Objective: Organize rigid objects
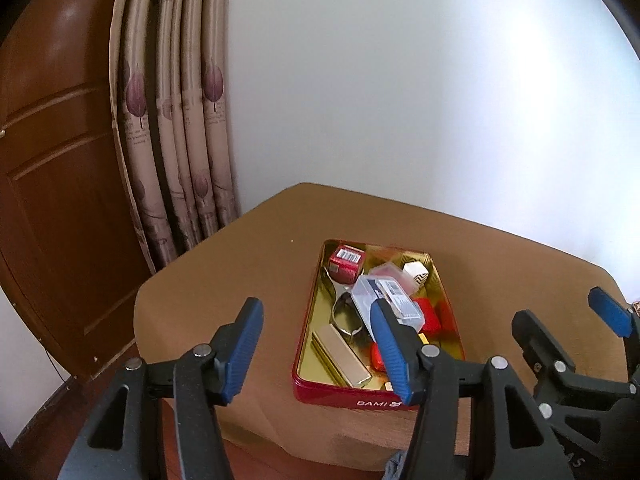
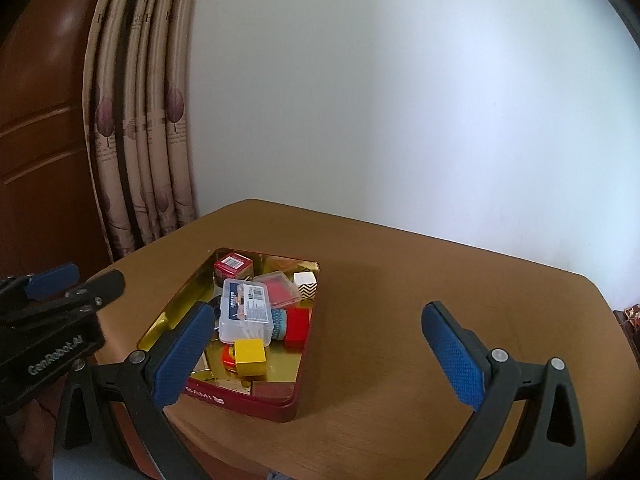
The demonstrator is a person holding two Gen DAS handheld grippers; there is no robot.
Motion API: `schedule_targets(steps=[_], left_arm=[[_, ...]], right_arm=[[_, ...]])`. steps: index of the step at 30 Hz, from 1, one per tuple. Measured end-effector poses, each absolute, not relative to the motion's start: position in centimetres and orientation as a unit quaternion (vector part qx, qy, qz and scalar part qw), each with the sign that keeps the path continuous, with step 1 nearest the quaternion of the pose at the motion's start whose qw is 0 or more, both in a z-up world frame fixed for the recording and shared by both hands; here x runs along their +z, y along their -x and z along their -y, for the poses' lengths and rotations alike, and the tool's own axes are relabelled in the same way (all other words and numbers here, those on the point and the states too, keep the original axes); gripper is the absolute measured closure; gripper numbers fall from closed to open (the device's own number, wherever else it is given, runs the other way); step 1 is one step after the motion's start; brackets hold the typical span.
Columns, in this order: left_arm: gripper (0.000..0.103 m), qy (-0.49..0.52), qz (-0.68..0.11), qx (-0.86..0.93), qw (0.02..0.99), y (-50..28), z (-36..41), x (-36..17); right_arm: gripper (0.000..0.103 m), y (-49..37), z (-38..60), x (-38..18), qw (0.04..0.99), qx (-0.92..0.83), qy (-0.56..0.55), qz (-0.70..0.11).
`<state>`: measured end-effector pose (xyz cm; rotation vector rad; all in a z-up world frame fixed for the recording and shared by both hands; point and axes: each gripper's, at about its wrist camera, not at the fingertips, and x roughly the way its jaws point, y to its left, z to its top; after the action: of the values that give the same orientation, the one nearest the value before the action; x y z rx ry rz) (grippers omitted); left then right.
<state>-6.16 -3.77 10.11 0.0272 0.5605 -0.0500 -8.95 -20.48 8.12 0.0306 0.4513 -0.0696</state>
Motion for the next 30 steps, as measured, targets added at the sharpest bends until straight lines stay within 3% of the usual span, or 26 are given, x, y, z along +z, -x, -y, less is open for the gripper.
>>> schedule_targets(steps=[30], left_arm=[[0.041, -0.025, -0.264, -0.031, 0.964, 7.1, 5.0, 10.1]], right_arm=[[0.001, 10.2, 21.7, 9.1, 0.978, -0.055, -0.008, -0.2]])
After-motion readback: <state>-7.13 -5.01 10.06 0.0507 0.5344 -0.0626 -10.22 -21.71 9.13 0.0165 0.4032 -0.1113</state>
